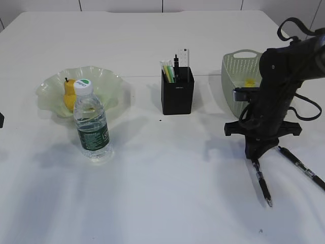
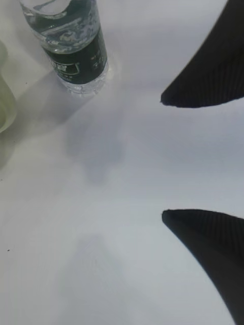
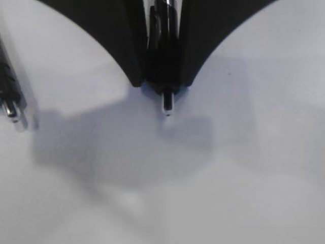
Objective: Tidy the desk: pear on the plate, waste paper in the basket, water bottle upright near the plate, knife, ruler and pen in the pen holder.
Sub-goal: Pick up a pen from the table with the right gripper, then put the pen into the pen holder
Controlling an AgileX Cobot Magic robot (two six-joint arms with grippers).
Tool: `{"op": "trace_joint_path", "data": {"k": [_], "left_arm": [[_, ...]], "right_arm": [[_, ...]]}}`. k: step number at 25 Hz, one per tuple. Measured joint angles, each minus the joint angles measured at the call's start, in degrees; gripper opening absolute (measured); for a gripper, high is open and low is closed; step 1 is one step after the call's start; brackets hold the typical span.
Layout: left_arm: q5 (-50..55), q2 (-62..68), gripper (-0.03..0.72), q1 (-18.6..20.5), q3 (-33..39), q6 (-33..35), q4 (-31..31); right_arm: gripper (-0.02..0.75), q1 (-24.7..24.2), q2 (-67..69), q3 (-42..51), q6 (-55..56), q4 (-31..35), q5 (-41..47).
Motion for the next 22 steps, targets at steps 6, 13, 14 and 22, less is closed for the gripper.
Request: {"op": "trace_joint_path", "data": {"k": [6,13,14,22], "left_arm": [[0.0,0.0,0.447,0.0,0.0,0.0,0.0],[0.0,0.0,0.447,0.0,0.0,0.0,-0.09],[0.23,0.0,0.447,0.0,0.0,0.0,-0.09],[0.34,0.0,0.447,0.0,0.0,0.0,-0.09]], "right_arm": [[0.117,0.0,-5.23,-2.65,-4.56,0.93,0.0],[0.116,1.04,-7.22,-14.84,-11.42,7.82,0.25],[0.116,1.65,-7.22,-16.68,-12.0,8.28,-0.34],[0.116,5.88,-7.22,-22.15,-17.53,11.8,-15.84]]}}
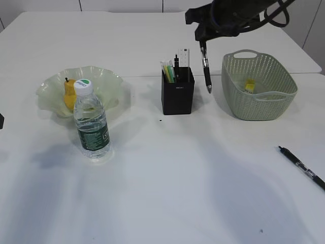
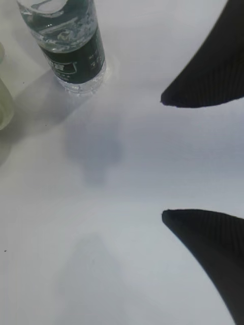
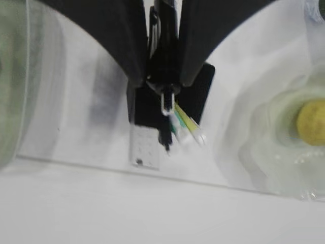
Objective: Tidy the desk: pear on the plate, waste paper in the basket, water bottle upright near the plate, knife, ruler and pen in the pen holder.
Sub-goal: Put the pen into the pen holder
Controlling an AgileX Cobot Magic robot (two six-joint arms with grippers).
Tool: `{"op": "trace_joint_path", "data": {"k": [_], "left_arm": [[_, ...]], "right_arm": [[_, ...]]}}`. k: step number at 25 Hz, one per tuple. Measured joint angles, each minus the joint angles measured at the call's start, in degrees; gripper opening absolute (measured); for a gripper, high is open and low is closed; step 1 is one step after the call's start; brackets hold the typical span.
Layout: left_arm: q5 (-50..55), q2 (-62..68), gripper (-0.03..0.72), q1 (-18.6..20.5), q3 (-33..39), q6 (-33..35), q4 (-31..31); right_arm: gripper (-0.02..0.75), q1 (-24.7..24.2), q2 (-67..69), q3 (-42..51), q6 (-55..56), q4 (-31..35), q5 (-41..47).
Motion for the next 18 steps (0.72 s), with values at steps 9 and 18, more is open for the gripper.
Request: {"op": "trace_joint_path", "data": {"k": [9,18], "left_arm": [[0.03,0.0,0.447,0.0,0.0,0.0,0.0],[0.03,0.0,0.447,0.0,0.0,0.0,0.65]], "right_arm": [[0.116,2.93,3.87,-0.14,-5.36,2.5,-20.65],[0.115,3.57,8.76,-0.14,-5.86,2.71,-31.56]]}}
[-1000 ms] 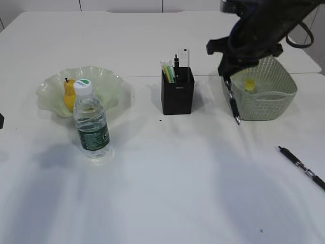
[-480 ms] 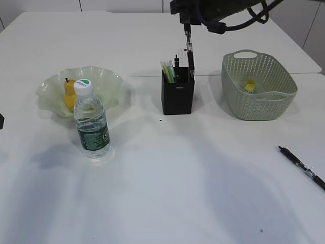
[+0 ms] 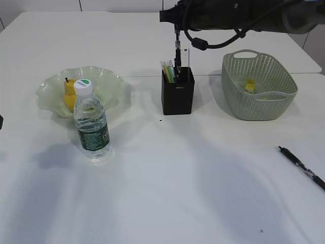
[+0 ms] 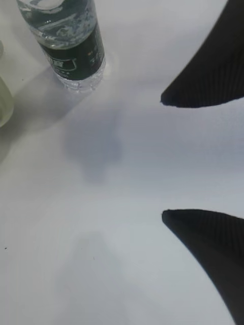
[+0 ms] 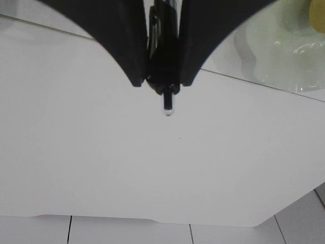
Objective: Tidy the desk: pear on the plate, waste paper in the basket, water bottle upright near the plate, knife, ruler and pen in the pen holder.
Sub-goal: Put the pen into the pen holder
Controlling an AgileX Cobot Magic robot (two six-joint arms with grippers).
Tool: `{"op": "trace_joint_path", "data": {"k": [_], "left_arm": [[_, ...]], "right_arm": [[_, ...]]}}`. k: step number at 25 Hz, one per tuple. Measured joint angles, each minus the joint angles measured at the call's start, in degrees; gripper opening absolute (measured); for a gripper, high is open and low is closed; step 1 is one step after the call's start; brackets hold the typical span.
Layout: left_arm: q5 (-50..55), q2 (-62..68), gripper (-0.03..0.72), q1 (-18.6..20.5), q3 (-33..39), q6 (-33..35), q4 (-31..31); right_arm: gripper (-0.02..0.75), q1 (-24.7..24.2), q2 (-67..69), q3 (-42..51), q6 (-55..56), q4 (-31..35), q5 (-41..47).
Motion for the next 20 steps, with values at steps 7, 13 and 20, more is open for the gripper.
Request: {"op": "trace_joint_path", "data": {"k": [7,13,20], "left_arm": [[0.0,0.0,0.447,0.0,0.0,0.0,0.1],[0.0,0.0,0.447,0.0,0.0,0.0,0.1],[0.0,0.0,0.447,0.0,0.0,0.0,0.2]], "right_arm": [[0.115,0.0,3.0,0.0,0.0,0.13,-5.03],[0.116,0.0,5.68,0.0,0.0,0.15,-5.71],[0.122,0.0,6.96,0.0,0.0,0.39,-0.91]]}}
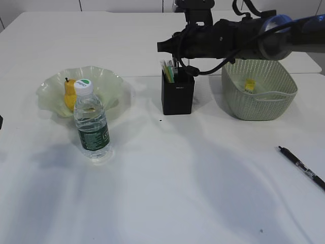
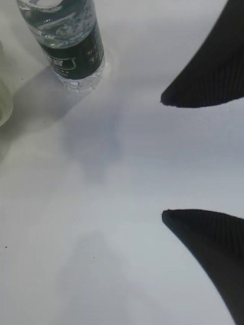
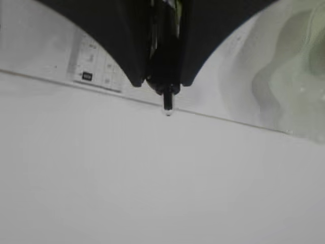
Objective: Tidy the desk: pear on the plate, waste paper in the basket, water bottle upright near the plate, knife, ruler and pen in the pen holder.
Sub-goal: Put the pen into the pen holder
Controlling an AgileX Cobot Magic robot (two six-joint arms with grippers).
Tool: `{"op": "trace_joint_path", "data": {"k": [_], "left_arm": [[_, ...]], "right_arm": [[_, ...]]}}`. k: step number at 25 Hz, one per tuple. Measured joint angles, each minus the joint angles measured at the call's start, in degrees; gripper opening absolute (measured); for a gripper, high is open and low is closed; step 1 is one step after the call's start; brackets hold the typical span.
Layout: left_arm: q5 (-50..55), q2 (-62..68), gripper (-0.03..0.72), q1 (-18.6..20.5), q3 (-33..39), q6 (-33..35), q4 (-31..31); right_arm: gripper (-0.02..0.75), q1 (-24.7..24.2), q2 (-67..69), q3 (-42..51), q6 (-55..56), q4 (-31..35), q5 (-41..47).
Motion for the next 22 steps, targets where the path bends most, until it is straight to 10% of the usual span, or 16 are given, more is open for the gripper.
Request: {"op": "trace_joint_path", "data": {"k": [13,22], "left_arm": [[0.0,0.0,0.447,0.0,0.0,0.0,0.0],[0.0,0.0,0.447,0.0,0.0,0.0,0.0]], "right_arm": [[0.29,0.0,0.24,-0.04,0.0,1.17,5.28],[0.295,0.0,-9.38,-1.94,-1.01,2.19,28.92]]}}
